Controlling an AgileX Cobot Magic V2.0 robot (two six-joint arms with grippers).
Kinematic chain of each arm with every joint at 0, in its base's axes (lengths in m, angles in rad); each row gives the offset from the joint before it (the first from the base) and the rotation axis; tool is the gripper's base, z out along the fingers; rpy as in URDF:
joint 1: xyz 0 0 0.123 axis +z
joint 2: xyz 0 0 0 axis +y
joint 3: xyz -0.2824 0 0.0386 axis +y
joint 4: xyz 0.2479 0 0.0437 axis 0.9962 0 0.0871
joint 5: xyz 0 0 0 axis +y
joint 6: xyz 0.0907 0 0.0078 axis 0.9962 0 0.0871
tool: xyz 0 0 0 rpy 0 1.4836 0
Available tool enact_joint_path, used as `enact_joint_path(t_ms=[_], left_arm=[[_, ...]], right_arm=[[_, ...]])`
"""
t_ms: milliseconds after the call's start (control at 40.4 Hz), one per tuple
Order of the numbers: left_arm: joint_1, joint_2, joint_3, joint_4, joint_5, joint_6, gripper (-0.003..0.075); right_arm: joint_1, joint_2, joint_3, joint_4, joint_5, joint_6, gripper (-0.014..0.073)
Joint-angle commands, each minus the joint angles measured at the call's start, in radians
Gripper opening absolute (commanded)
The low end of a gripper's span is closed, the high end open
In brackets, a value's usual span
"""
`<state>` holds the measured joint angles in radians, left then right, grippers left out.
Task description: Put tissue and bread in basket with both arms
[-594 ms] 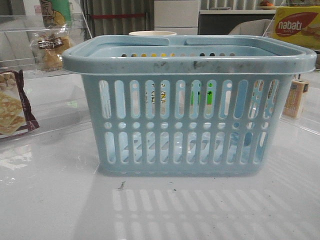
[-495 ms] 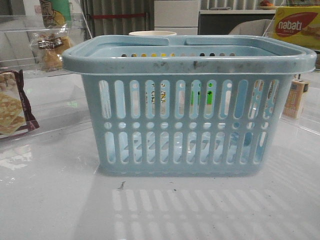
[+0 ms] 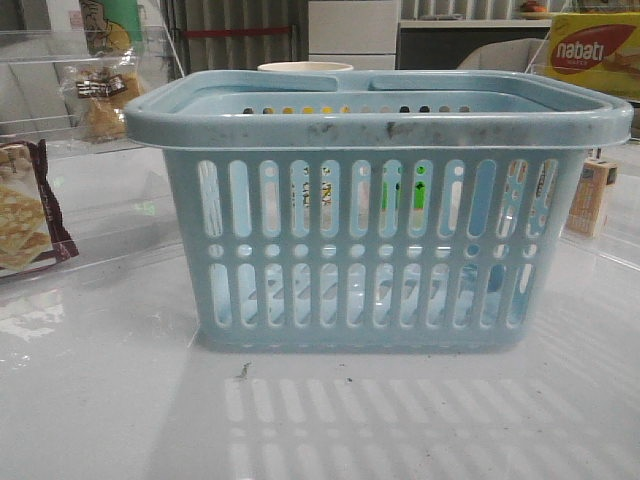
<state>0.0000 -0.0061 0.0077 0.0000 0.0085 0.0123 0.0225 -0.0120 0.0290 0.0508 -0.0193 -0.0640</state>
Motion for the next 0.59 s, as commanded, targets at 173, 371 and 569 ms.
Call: enact_joint_path(t_ms=[173, 371, 569], left_arm=[[-0.006, -0.016, -0.012, -0.011, -0.175, -0.001, 0.0091], [-0.006, -0.013, -0.175, -0.011, -0.198, -0.001, 0.0091], [-0.006, 0.058, -0.437, -0.011, -0.033, -0.001, 0.0091]], right_arm=[[-0.006, -0.017, -0.006, -0.005, -0.157, -0.004, 0.0057], [-0.006, -0.015, -0.187, -0.005, -0.032, -0.004, 0.0057], [-0.006, 0.07, -0.414, -0.013, 0.128, -0.004, 0.0057]])
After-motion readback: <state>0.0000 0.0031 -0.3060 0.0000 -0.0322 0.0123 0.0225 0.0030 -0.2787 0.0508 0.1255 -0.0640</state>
